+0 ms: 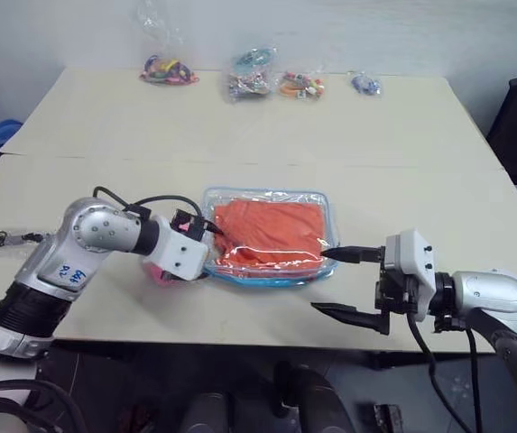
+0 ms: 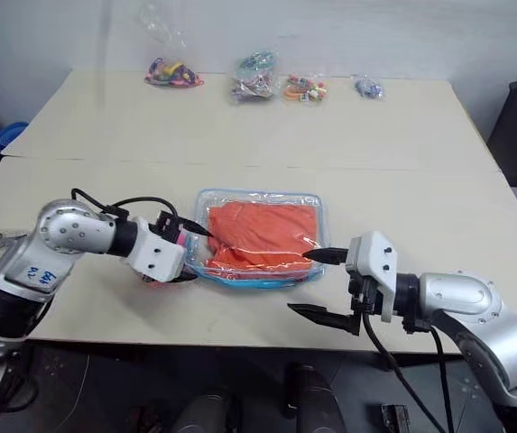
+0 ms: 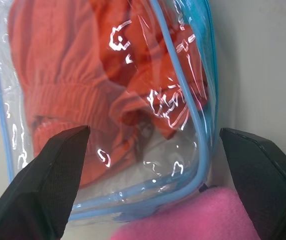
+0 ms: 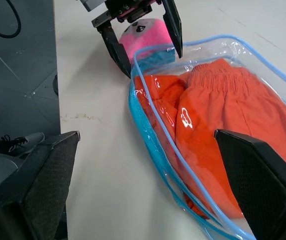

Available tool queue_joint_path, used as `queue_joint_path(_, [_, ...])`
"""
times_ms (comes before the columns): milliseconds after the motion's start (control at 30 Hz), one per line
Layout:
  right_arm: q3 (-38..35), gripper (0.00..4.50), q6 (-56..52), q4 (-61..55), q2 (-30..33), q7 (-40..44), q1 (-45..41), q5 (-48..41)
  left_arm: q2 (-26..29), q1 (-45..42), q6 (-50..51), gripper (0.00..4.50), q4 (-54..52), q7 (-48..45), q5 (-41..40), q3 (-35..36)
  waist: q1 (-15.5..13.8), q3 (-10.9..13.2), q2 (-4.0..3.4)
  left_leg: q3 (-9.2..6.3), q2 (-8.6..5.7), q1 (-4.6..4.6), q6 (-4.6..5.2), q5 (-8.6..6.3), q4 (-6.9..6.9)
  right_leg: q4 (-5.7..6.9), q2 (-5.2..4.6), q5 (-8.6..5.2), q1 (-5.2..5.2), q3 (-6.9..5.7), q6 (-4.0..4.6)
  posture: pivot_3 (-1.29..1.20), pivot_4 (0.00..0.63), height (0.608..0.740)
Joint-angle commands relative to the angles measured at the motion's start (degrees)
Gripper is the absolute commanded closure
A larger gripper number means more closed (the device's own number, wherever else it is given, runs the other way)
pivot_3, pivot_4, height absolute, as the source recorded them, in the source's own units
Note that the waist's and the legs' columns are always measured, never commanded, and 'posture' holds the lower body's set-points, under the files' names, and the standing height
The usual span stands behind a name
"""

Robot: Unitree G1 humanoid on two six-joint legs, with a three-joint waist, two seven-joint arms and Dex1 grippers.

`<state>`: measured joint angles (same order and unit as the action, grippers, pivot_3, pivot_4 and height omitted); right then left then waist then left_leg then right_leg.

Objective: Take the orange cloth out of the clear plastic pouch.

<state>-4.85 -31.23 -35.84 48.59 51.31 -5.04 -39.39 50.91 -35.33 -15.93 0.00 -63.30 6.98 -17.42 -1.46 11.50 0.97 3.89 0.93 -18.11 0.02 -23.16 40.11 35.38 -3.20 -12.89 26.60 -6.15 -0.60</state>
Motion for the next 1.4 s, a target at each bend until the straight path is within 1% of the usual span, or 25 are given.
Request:
queue_joint_path(33, [-0.97,0.0,0.85,-2.2,-0.59,-0.96,0.79,0.45,-0.92,0.82,-0.26,0.25,-0.7,0.75,-0.37,1.41,-0.02,0.0,0.0,0.0,-0.01,-0.01,0.03,-0.01,0.0,-0.01,-0.01,0.0,-0.01,0.0,0.0,0.0,0.15,0.74])
queue_joint_path(100, [-0.84,0.0,1.11,-2.24,-0.58,-1.12,1.06,0.9,-1.44,0.92,0.63,0.68,-0.77,0.73,-1.02,2.14,-0.01,0.0,0.0,0.0,-0.01,-0.01,0.05,-0.02,0.0,-0.03,-0.01,0.01,-0.02,0.0,-0.01,0.0,0.15,0.74])
queue_joint_path(167, [-0.69,0.0,1.39,-2.24,-0.56,-1.14,1.35,1.44,-1.81,0.86,1.39,1.23,-0.92,0.99,-1.33,2.81,0.02,0.0,0.0,0.0,0.0,-0.01,0.05,-0.02,0.0,-0.04,0.0,0.01,-0.02,0.0,-0.02,0.0,0.15,0.74])
queue_joint_path(233, [-0.59,0.0,1.68,-2.12,-0.58,-0.98,1.62,1.99,-2.11,0.89,2.16,1.9,-1.4,0.94,-1.81,3.39,0.04,0.0,0.0,0.0,0.0,-0.02,0.05,-0.02,0.0,-0.06,0.0,0.01,-0.03,0.01,-0.02,0.0,0.15,0.74])
queue_joint_path(500, [0.38,0.0,2.79,-1.28,-0.46,0.06,1.93,4.15,-3.0,2.2,10.02,4.38,-4.78,-0.8,-8.07,6.44,0.02,0.0,0.0,-0.01,0.0,-0.02,0.05,-0.02,0.01,-0.01,0.0,0.01,-0.03,0.0,-0.02,0.0,0.15,0.74])
queue_joint_path(533, [0.44,0.0,2.85,-1.24,-0.54,0.15,1.92,4.37,-3.19,2.33,11.34,4.48,-5.24,-0.95,-8.84,6.68,0.04,0.0,0.0,-0.01,0.0,-0.02,0.05,-0.02,0.01,-0.02,0.0,0.01,-0.04,0.0,-0.02,0.0,0.15,0.74])
queue_joint_path(667, [1.18,0.0,3.45,-1.27,-0.29,0.62,2.11,5.85,-4.72,3.64,21.35,4.48,-8.82,-1.27,-14.2,8.09,0.05,0.0,0.0,-0.01,0.0,-0.02,0.05,-0.02,0.0,-0.01,0.0,0.0,-0.05,0.0,-0.02,0.0,0.15,0.74])
queue_joint_path(800, [1.42,0.0,3.82,-1.07,-0.23,0.88,2.16,6.72,-5.47,2.99,24.09,4.48,-8.7,-0.36,-14.36,8.47,0.04,0.0,0.0,-0.03,-0.01,-0.01,0.04,-0.01,0.02,-0.01,0.01,0.0,-0.06,0.01,-0.02,0.0,0.15,0.74])
queue_joint_path(933, [2.01,0.0,5.76,-1.4,0.37,0.78,2.22,10.04,-8.87,1.93,33.47,4.48,-8.74,3.14,-17.64,10.4,0.02,-0.01,0.01,-0.03,-0.02,-0.03,0.04,-0.01,0.05,-0.01,0.0,0.0,-0.07,0.01,-0.02,0.0,0.15,0.74])
queue_joint_path(1033, [2.72,0.0,5.63,-1.39,-0.86,-1.92,0.9,12.31,-11.34,3.42,37.51,4.48,-10.69,5.89,-18.82,11.02,0.03,0.0,0.01,-0.04,-0.03,-0.02,0.04,-0.01,0.05,-0.01,0.0,0.01,-0.1,0.01,-0.04,0.0,0.15,0.74])
queue_joint_path(1167, [6.52,0.0,7.25,0.36,-3.15,-5.42,-1.01,18.44,-18.02,4.45,46.9,4.48,-15.07,13.7,-22.36,13.25,0.06,-0.01,0.01,-0.05,-0.02,-0.01,0.01,0.0,0.06,0.03,-0.01,0.01,-0.09,0.02,-0.04,0.0,0.15,0.74])
queue_joint_path(1200, [7.27,0.38,7.64,1.08,-4.13,-6.22,-1.41,19.47,-19.27,4.75,48.07,4.5,-16.04,15.36,-22.45,13.28,0.06,-0.01,0.02,-0.07,-0.02,-0.01,-0.01,0.01,0.06,0.05,-0.01,0.01,-0.09,0.03,-0.04,0.0,0.15,0.74])
queue_joint_path(1267, [9.14,0.9,8.89,2.45,-5.49,-7.47,-2.39,22.17,-21.27,5.22,49.36,4.5,-17.29,18.11,-22.18,13.3,0.1,-0.01,0.01,-0.07,-0.02,0.0,-0.02,0.02,0.07,0.06,-0.01,0.01,-0.09,0.03,-0.04,0.0,0.15,0.74])
queue_joint_path(1300, [10.06,1.25,9.64,3.15,-6.05,-8.01,-2.92,23.68,-22.06,5.37,49.53,4.5,-17.61,19.41,-21.89,13.34,0.14,-0.01,0.01,-0.05,-0.03,0.01,-0.02,0.02,0.07,0.07,-0.02,0.01,-0.1,0.04,-0.04,0.0,0.15,0.74])
queue_joint_path(1400, [12.4,2.29,11.45,5.86,-7.67,-10.38,-4.89,28.66,-22.78,5.63,49.93,4.5,-18.29,21.1,-21.36,12.87,0.19,-0.01,0.01,-0.04,-0.03,0.03,-0.05,0.03,0.07,0.09,-0.02,0.01,-0.09,0.05,-0.03,0.0,0.15,0.74])
